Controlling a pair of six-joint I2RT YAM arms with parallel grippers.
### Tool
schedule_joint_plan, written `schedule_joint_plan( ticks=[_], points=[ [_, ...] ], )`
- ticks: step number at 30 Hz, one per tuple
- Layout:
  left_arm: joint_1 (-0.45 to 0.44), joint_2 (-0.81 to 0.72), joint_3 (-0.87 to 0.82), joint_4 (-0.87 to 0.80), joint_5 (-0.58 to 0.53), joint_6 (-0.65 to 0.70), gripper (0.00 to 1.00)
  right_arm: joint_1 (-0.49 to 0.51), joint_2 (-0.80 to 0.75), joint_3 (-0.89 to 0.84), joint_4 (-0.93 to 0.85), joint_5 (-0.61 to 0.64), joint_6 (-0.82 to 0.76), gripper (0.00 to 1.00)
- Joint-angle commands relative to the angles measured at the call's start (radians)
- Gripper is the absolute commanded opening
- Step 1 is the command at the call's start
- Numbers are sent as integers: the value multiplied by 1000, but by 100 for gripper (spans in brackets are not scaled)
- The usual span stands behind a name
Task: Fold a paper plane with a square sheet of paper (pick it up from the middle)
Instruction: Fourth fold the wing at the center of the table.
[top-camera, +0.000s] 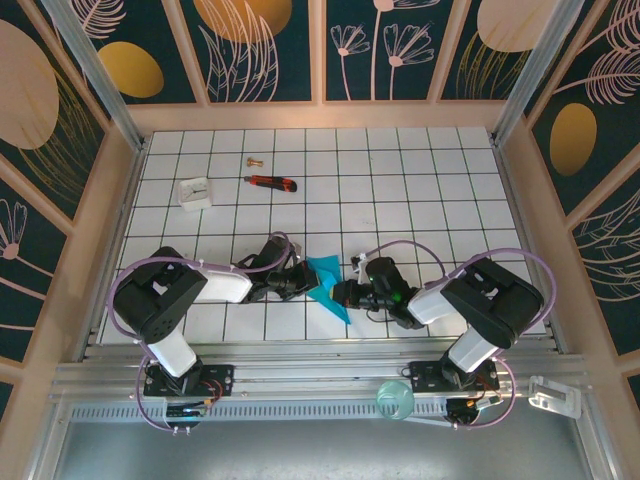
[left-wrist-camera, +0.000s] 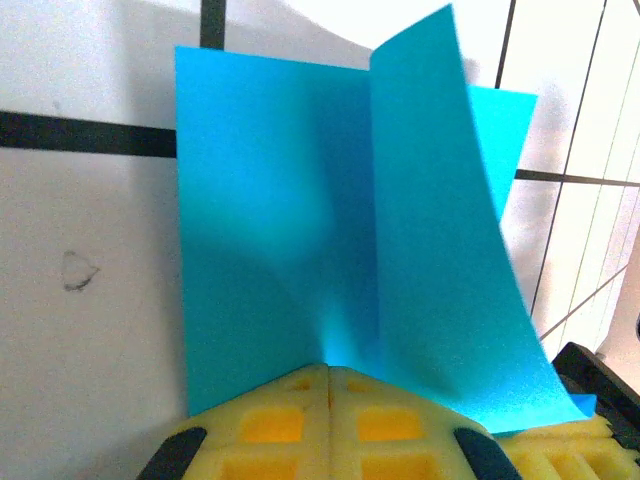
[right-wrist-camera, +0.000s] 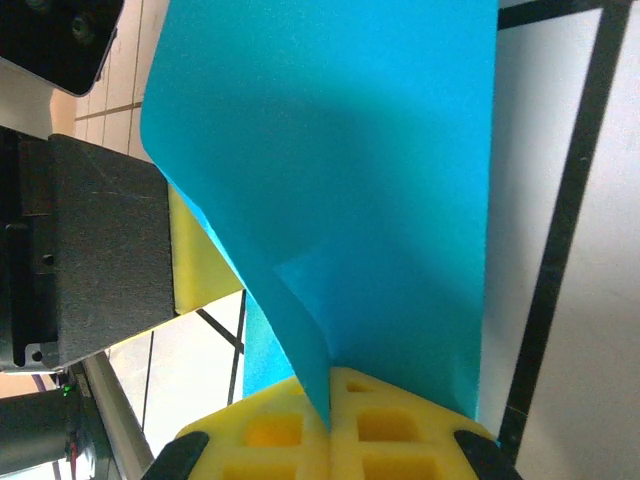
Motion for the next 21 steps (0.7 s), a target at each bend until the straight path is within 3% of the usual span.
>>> schedule_joint_plan(
  ticks=[1,7,14,21],
  points=[
    [-2,-5,1,-65,-31,39,3,2,18,-25,33,0,21,1],
    [-2,-25,21,-94,-45,57,9,-2,33,-43,67,-2,39,1],
    [-3,-68,46,-124,-69,76,24,-6,72,-62,121,-12,62,1],
    [-3,-123,50,-128,-80,88,29,-9,90,-75,145,-10,77,1]
  ],
)
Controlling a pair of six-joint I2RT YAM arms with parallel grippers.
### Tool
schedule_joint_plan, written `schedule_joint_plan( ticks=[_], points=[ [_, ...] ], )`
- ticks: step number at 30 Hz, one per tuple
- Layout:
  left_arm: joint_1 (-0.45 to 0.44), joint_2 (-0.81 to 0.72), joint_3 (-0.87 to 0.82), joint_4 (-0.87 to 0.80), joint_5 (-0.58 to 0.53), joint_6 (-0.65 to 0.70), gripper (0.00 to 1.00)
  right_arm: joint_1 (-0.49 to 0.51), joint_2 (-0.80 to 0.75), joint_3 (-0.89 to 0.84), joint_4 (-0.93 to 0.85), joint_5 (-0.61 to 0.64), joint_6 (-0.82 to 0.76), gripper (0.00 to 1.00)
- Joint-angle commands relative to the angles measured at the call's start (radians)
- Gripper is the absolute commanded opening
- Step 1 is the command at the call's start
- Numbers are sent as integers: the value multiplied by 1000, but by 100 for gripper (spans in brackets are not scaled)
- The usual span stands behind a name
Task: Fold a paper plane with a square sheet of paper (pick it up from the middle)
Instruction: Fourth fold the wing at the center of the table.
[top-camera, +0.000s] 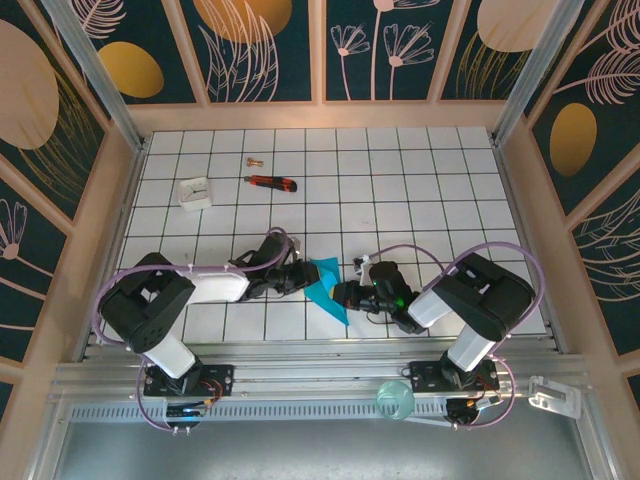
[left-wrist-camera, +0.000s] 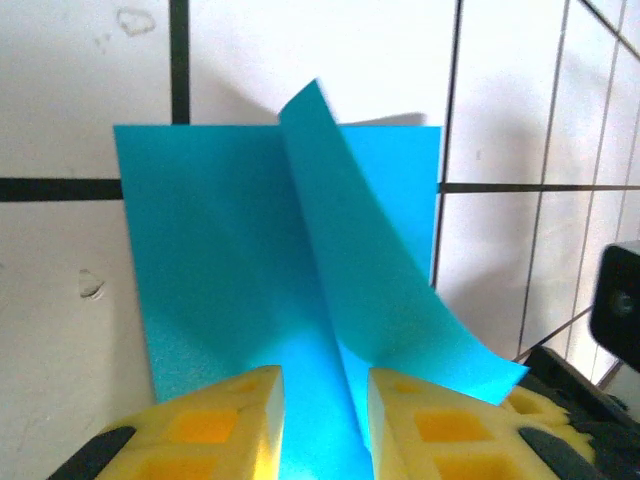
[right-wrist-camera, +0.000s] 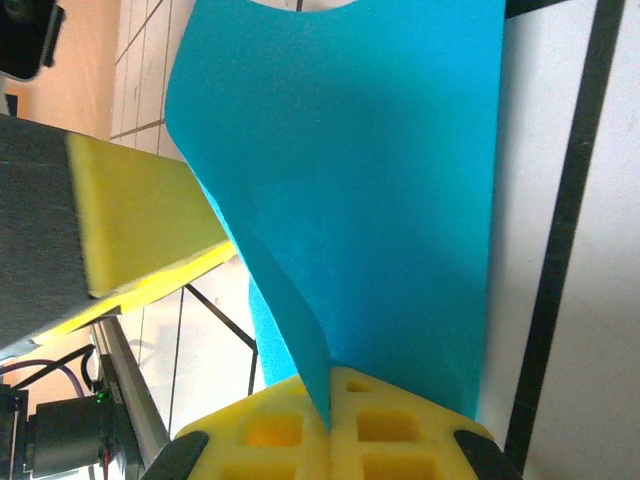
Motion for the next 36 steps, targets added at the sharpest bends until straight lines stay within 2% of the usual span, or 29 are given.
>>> schedule_joint_plan(
  ticks=[1,11,19,36],
  points=[
    [-2,-47,15,-13,-13,18,29,-6,31,-27,-31,0,15,1],
    [-5,-17,34,72,86,-1,9,-9,18,-24,-91,33,27,0],
    [-15,50,78,116,154,-7,8,-9,24,-14,-115,44,29,0],
    [-13,159,143,123,162,18,9,-8,24,-8,-145,60,33,1]
  ],
)
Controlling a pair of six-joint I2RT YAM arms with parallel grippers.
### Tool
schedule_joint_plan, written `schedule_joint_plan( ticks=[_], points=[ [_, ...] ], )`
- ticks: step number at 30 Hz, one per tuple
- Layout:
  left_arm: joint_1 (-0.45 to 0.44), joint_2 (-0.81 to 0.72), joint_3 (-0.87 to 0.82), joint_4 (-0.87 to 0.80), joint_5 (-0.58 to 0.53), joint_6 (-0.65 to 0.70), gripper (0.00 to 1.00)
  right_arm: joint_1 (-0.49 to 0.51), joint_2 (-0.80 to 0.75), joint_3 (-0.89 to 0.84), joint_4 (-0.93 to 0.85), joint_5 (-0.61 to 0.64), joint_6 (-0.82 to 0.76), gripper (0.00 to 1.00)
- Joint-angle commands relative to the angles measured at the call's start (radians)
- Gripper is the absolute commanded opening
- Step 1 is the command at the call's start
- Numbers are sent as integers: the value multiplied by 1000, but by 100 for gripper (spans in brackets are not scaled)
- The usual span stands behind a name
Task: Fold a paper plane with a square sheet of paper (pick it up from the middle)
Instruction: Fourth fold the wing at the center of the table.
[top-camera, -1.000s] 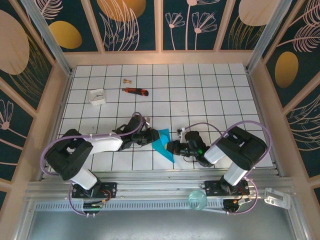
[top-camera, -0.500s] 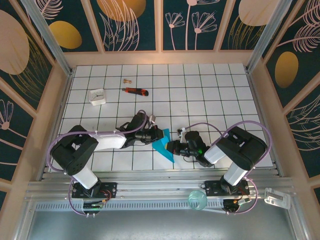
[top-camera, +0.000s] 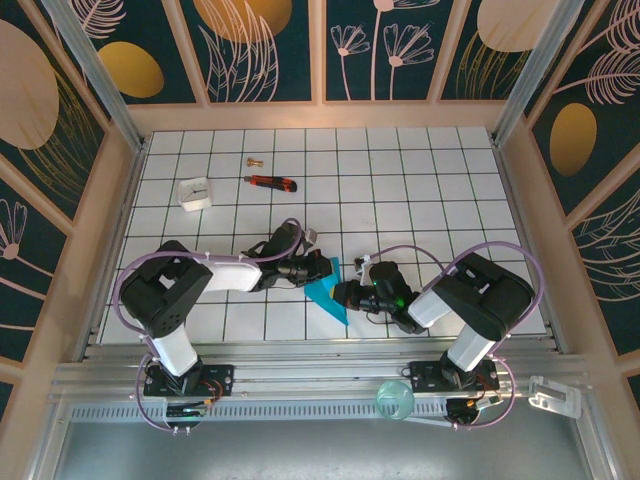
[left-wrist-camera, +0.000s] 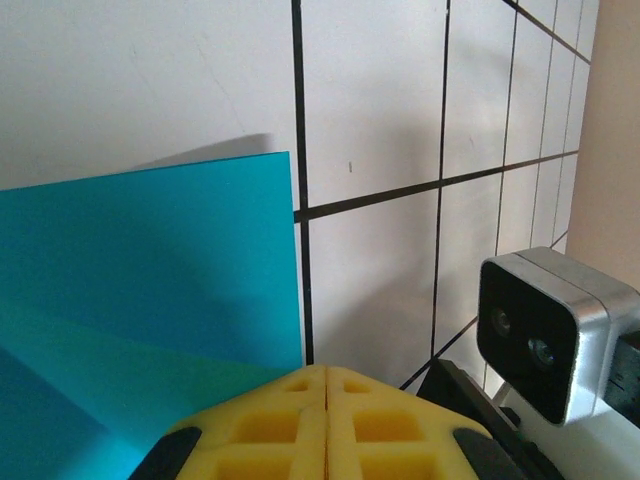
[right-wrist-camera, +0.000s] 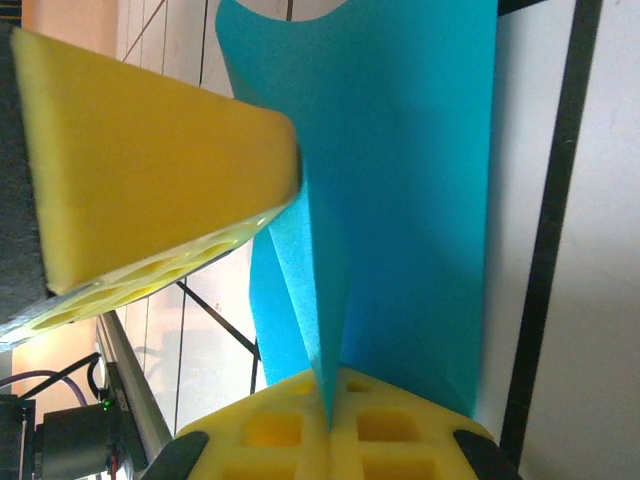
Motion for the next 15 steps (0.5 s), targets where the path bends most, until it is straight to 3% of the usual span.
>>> schedule_joint_plan(
  ticks=[1,15],
  points=[
    [-5,22,23,30,25,18,9,-7,24,-8,-142,54,7,1],
    [-5,64,35,37,32,28,10,-7,19,-2,-168,66,16,4]
  ],
)
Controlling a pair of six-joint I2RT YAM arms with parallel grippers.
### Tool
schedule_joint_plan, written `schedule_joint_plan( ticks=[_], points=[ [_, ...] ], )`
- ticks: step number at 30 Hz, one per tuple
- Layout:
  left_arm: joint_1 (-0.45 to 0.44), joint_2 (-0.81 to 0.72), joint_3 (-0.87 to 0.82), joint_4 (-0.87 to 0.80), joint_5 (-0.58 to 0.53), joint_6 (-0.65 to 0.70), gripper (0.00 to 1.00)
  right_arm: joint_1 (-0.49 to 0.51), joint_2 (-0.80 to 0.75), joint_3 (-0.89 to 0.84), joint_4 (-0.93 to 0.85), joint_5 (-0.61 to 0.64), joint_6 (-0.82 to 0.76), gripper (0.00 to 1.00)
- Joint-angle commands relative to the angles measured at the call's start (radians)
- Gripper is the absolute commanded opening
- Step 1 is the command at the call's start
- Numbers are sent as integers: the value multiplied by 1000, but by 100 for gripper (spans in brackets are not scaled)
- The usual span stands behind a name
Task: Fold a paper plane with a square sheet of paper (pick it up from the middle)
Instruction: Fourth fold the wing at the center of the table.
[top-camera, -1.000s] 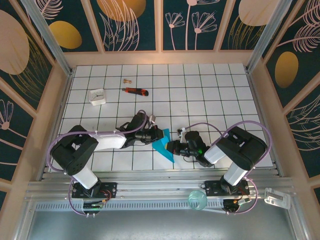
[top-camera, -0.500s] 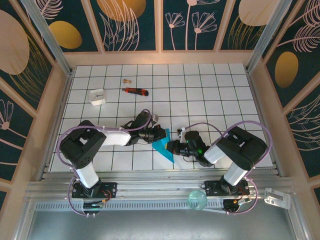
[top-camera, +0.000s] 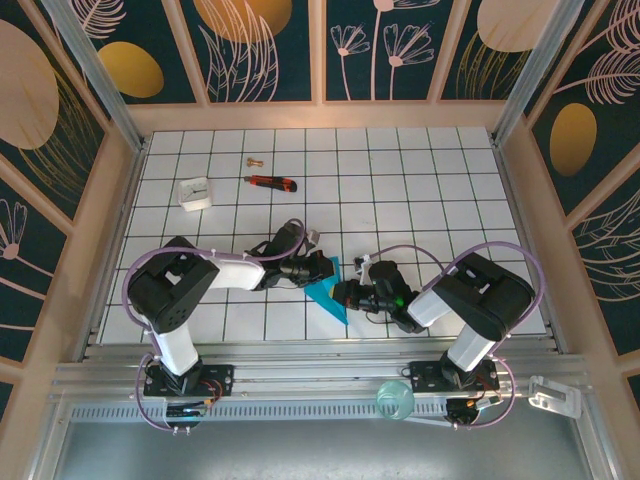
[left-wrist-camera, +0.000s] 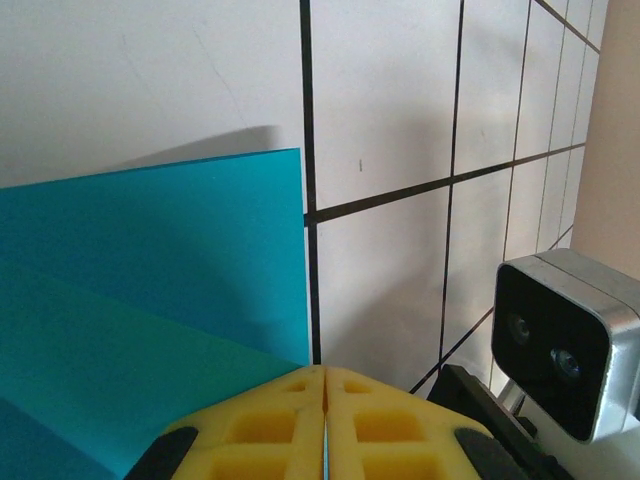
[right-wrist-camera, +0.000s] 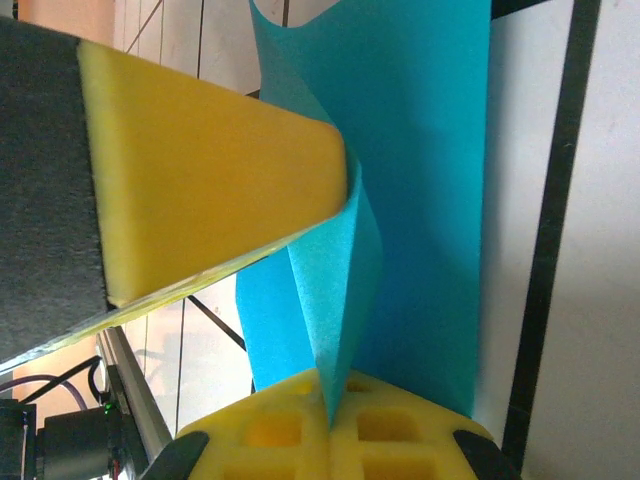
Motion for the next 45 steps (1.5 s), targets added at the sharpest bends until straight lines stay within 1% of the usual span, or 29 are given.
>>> schedule_joint_plan(
  ticks=[1,12,26,35,45],
  points=[
    [-4,24,19,20,13,27,10,-7,18,-11,-157,65,7,4],
    [-4,55,25,16,11,38,10,-6,12,-5,-178,70,6,5],
    [-5,80,19,11,3,55,10,1,-22,2,-221,73,3,10],
    [-5,82,14,13,2,60,10,4,-65,7,-276,84,-13,11],
    [-4,92,0,38,2,68,9,11,-155,11,-361,100,-32,13]
  ],
)
